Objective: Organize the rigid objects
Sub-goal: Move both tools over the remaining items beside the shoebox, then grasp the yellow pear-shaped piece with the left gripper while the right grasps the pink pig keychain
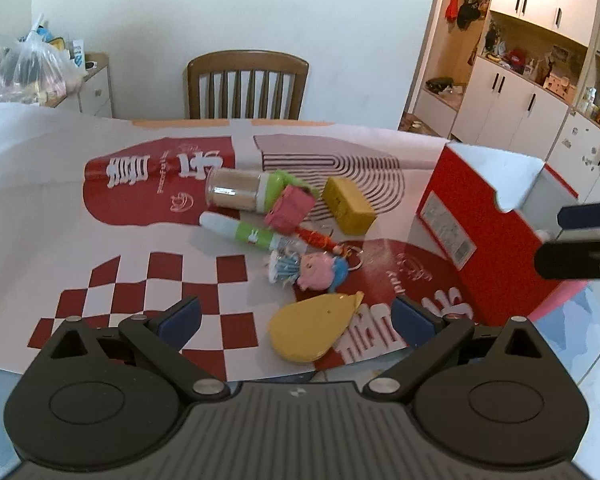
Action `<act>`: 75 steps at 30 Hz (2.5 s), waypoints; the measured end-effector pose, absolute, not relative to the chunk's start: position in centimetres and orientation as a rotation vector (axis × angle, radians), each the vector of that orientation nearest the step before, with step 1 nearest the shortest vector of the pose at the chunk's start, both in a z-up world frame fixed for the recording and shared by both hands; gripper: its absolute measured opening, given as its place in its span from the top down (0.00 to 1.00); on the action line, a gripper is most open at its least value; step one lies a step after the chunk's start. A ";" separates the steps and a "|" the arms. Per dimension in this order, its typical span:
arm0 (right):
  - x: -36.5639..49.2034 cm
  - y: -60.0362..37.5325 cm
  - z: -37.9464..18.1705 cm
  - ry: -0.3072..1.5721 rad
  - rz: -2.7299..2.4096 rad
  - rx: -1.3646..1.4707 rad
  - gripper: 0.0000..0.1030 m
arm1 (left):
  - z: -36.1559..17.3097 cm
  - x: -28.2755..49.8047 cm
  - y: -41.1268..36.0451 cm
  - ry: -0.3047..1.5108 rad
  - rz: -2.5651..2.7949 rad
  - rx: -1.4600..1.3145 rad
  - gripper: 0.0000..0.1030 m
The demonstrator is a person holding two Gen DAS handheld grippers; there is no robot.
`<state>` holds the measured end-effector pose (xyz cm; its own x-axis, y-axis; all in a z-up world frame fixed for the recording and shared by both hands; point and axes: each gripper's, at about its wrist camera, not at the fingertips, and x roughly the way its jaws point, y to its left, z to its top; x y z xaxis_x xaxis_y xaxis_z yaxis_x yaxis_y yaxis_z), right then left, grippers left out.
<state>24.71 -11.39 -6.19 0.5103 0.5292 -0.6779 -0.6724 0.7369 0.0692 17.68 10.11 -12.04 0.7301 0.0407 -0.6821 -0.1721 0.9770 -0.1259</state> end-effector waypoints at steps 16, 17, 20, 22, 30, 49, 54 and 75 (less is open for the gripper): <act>28.4 -3.3 -10.8 0.843 0.733 -0.232 0.01 | -16.5 20.2 9.3 0.779 0.109 -0.111 0.01; 28.8 -2.8 -11.2 0.855 0.728 -0.236 0.02 | -16.7 20.4 9.2 0.780 0.109 -0.109 0.01; 29.7 -1.6 -12.4 0.891 0.716 -0.241 0.05 | -17.3 20.8 9.2 0.783 0.112 -0.101 0.01; 30.3 -0.9 -13.0 0.914 0.708 -0.244 0.09 | -17.6 20.9 9.1 0.781 0.112 -0.096 0.02; 31.5 0.7 -14.8 1.015 0.714 -0.213 0.20 | -18.4 21.5 8.7 0.780 0.105 -0.084 0.02; 32.5 2.1 -16.0 1.071 0.665 -0.174 0.49 | -18.8 21.7 7.9 0.777 0.085 -0.064 0.31; 32.5 1.8 -16.0 1.070 0.656 -0.166 0.54 | -18.7 21.6 7.6 0.775 0.067 -0.056 0.38; 29.5 -1.1 -11.7 0.976 0.688 -0.152 0.55 | -16.3 19.1 8.3 0.774 0.097 -0.135 0.40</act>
